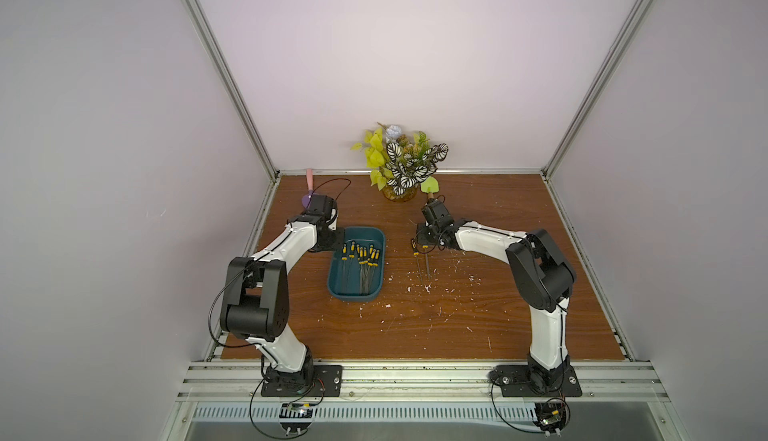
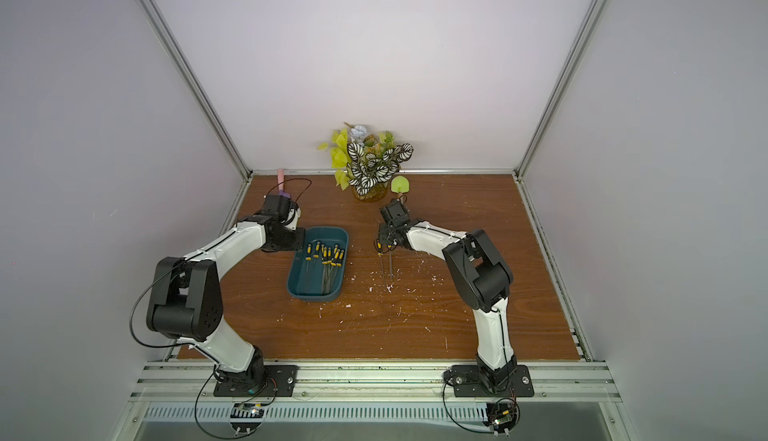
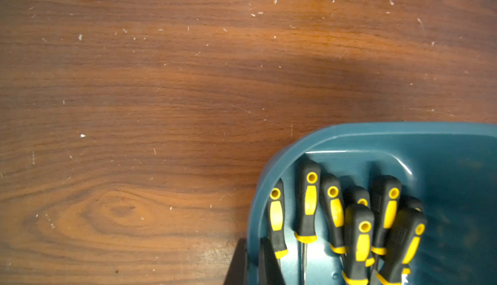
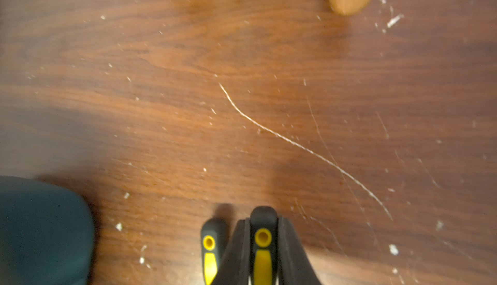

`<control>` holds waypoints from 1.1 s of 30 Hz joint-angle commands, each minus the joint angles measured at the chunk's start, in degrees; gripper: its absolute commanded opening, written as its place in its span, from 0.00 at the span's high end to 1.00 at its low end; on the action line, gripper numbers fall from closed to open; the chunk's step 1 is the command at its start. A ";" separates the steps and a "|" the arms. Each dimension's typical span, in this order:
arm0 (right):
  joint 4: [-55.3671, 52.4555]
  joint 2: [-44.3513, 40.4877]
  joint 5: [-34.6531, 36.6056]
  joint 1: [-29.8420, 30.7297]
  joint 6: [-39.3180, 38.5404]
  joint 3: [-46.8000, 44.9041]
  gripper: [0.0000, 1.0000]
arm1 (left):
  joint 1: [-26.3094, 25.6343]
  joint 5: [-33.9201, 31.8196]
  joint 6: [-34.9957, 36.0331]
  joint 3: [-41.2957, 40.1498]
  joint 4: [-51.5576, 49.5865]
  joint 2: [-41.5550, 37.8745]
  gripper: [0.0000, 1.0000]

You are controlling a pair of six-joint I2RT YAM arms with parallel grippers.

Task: Take the file tool out of the storage box
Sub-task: Move the storage box to the center of the board.

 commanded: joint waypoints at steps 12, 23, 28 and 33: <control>-1.00 -0.18 1.59 0.69 -0.39 -1.45 0.91 | 1.06 -1.69 -0.64 -1.06 2.50 -1.91 0.80; -1.64 -1.10 2.57 0.93 -0.12 -0.84 0.74 | 1.06 -1.39 -0.17 -1.41 3.99 -3.99 0.67; -2.24 -1.38 2.65 0.93 -0.14 -0.43 0.71 | 1.15 -1.13 0.13 -1.26 4.60 -5.42 0.62; -1.96 -3.27 2.65 0.94 -0.17 -0.29 0.70 | 1.56 -1.13 0.97 -2.13 6.02 -7.42 0.58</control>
